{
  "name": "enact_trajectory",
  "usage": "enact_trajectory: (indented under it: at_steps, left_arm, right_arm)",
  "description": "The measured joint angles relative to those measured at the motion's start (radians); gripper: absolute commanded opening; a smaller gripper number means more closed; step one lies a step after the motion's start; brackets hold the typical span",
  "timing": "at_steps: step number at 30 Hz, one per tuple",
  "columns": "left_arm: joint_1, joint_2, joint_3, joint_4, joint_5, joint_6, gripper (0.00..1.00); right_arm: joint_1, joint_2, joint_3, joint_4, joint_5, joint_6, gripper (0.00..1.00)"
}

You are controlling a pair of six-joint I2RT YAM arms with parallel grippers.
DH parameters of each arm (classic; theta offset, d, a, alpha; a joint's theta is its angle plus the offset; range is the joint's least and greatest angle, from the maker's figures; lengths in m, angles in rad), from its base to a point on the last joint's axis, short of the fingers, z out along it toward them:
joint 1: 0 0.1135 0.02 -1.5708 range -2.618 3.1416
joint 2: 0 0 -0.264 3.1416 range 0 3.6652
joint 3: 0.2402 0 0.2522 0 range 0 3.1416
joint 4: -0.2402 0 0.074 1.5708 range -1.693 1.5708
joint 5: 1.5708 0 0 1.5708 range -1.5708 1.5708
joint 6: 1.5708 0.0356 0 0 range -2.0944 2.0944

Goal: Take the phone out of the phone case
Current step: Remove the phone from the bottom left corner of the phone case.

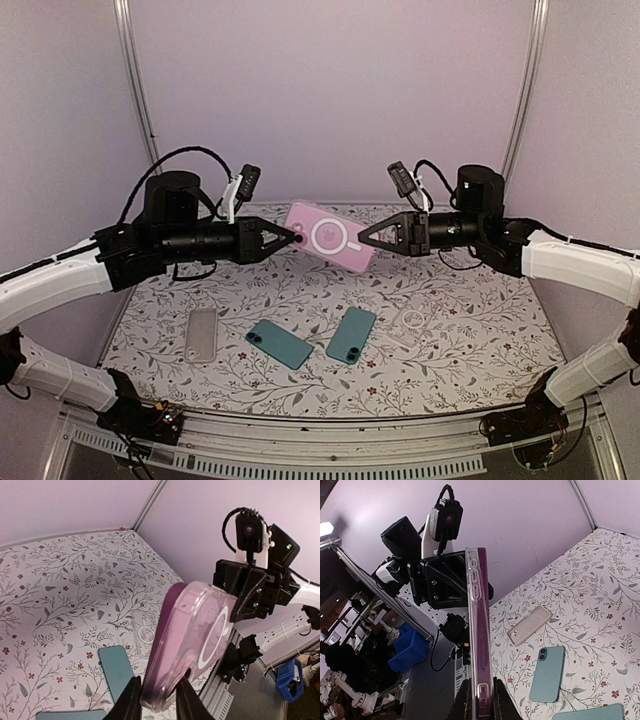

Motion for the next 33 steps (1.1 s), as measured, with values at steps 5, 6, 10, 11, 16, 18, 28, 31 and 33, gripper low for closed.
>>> enact_trajectory:
  at_steps: [5,6,10,11,16,18,28,31,33]
  left_arm:
    - [0.0,0.019,0.011,-0.013,-0.08,-0.002,0.26]
    - [-0.001,0.019,0.011,-0.014,-0.091,-0.002,0.26]
    - [-0.001,0.026,0.011,-0.022,-0.127,-0.003,0.26]
    - [0.0,0.031,0.012,-0.023,-0.13,-0.004,0.26]
    - [-0.001,0.05,0.016,-0.025,-0.132,-0.005,0.23]
    - [-0.001,0.051,0.017,-0.025,-0.132,-0.005,0.29]
    - [-0.002,0.008,-0.019,0.018,-0.126,-0.013,0.63]
    - [-0.002,-0.046,-0.08,0.071,-0.119,-0.031,0.65]
    - [-0.002,-0.074,-0.114,0.114,-0.098,-0.045,0.65]
  right_arm:
    - [0.011,0.0,0.0,-0.002,0.064,0.006,0.0]
    - [0.011,0.0,0.0,-0.002,0.072,0.006,0.0]
    - [0.012,0.0,0.0,-0.002,0.101,0.006,0.0]
    - [0.012,0.0,0.0,-0.002,0.109,0.006,0.0]
    - [0.015,0.0,0.0,-0.007,0.127,0.005,0.0]
    - [0.018,0.0,0.0,-0.008,0.131,0.005,0.0]
    - [0.024,0.0,0.0,-0.007,0.138,0.009,0.0]
    - [0.024,0.0,-0.001,0.007,0.129,0.023,0.0]
    - [0.024,0.0,-0.002,0.027,0.114,0.039,0.0]
